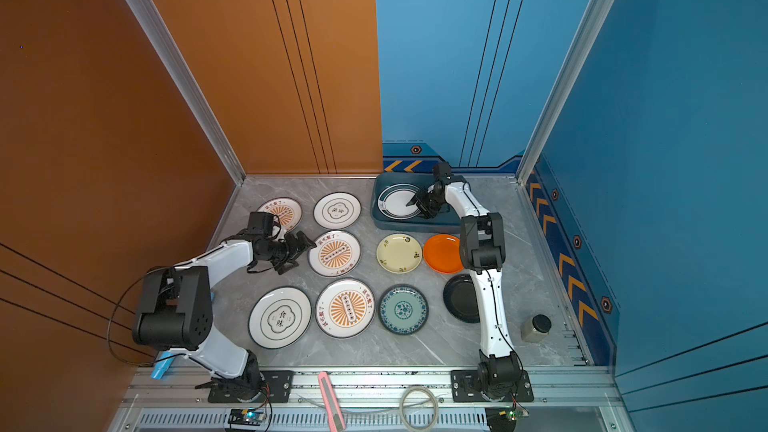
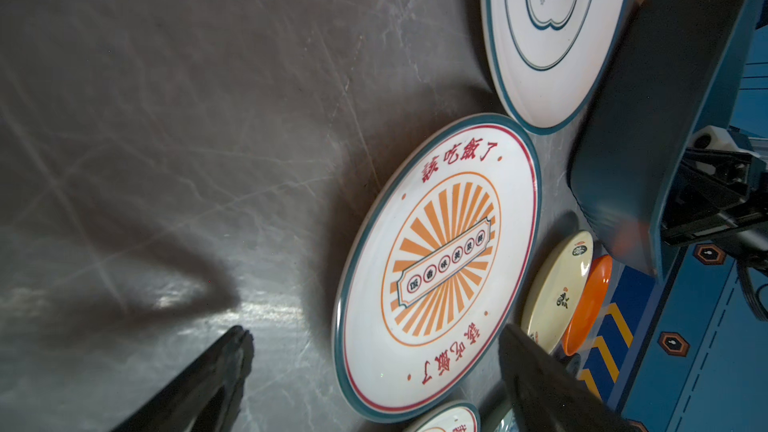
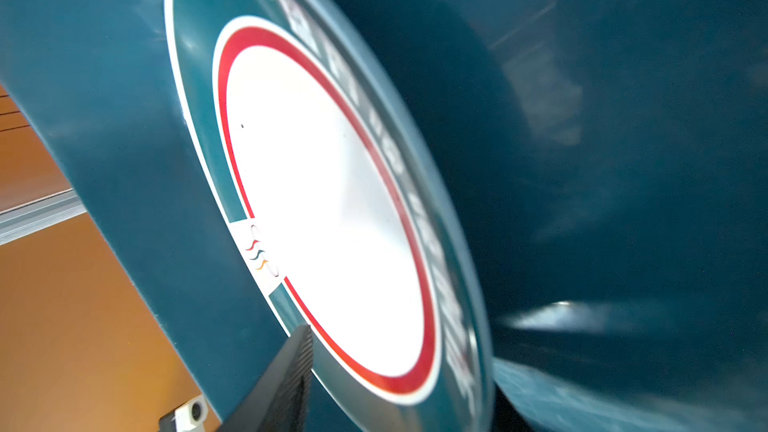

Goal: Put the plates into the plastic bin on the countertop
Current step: 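Release plate in bin and withdraw right gripper while left grasps sunburst plate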

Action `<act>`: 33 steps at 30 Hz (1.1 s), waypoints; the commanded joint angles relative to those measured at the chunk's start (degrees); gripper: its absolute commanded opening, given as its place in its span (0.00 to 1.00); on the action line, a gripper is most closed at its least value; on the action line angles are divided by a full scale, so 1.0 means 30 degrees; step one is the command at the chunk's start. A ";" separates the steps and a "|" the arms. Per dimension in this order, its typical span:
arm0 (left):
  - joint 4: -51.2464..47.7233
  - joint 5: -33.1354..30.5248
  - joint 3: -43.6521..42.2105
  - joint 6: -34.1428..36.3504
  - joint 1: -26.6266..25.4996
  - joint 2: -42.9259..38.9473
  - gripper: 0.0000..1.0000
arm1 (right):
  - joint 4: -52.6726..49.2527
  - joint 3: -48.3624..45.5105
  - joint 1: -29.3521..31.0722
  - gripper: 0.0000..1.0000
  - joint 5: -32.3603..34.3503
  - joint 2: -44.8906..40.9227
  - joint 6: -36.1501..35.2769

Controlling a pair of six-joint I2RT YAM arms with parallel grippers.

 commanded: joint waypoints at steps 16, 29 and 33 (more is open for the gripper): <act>0.3987 -0.0005 -0.1680 -0.0276 -0.0722 0.2512 0.73 | -0.4484 -0.0570 -0.1884 0.54 0.4937 -0.5860 -0.4165; 0.5487 0.0333 -0.2699 -0.0113 -0.0985 0.3811 0.39 | -0.1982 -0.6905 -0.3034 0.51 0.2817 -1.1035 -0.4632; 0.5199 0.0497 -0.2680 0.0286 -0.1007 0.3874 0.31 | -0.1619 -0.7567 -0.3037 0.51 0.2663 -1.1629 -0.4575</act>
